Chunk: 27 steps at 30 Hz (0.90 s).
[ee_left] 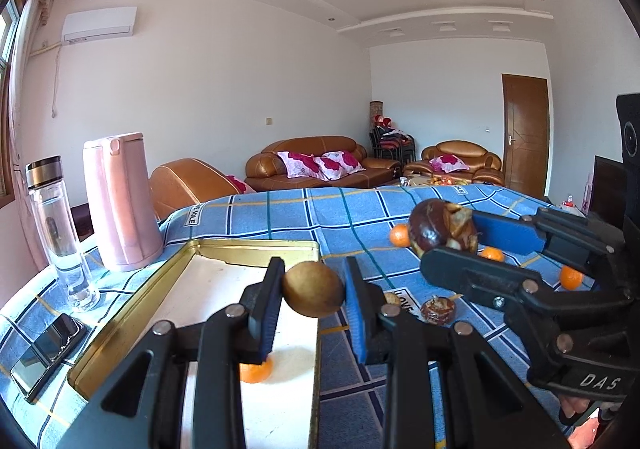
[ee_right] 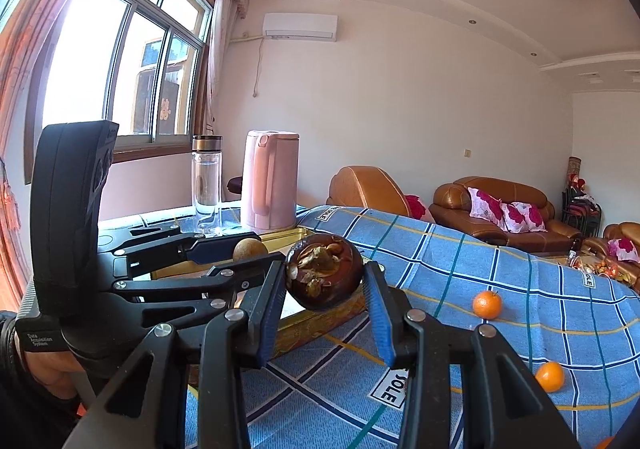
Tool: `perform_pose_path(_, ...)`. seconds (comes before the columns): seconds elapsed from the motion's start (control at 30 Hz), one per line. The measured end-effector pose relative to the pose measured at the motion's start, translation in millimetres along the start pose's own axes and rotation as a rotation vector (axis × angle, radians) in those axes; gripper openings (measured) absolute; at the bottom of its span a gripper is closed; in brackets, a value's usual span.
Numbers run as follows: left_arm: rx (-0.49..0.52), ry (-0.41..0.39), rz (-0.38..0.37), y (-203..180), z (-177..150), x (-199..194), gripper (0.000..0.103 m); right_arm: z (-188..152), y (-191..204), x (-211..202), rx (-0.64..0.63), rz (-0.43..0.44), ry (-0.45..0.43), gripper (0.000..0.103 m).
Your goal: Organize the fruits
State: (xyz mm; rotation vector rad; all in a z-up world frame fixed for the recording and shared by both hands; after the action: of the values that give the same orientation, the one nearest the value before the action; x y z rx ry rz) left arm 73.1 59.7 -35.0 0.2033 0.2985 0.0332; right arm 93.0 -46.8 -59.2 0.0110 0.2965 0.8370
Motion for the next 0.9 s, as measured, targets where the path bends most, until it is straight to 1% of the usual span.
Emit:
perform_pose_path(0.17, -0.028, 0.019, 0.023, 19.4, -8.8, 3.8, 0.031, 1.6, 11.2, 12.3, -0.015, 0.022, 0.018, 0.041)
perform_pose_path(0.5, -0.105, 0.062, 0.115, 72.5, -27.3, 5.7, 0.031, -2.5, 35.2, 39.0, -0.045, 0.064, 0.062, 0.041)
perform_pose_path(0.67, -0.132, 0.093, 0.147, 95.5, -39.0, 7.6, 0.031, -6.4, 45.3, 50.5, -0.053, 0.083, 0.086, 0.041)
perform_pose_path(0.9, -0.14, 0.159, 0.167, 106.5, -56.6, 10.6, 0.031, -12.6, 61.7, 65.2, -0.067, 0.11, 0.123, 0.041)
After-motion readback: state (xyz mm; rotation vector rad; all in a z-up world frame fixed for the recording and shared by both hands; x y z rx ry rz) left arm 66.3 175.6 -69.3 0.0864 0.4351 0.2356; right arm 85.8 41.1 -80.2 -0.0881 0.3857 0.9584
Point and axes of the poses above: each gripper's, at about its wrist camera, not at the fingertips, and x roughly the way its jaws point, y to its left, z to its top, the point moved 7 cm from there along x, roughly the way its jaws point, and after that the axes turned 11 degrees about x, right-handed, at the moved point
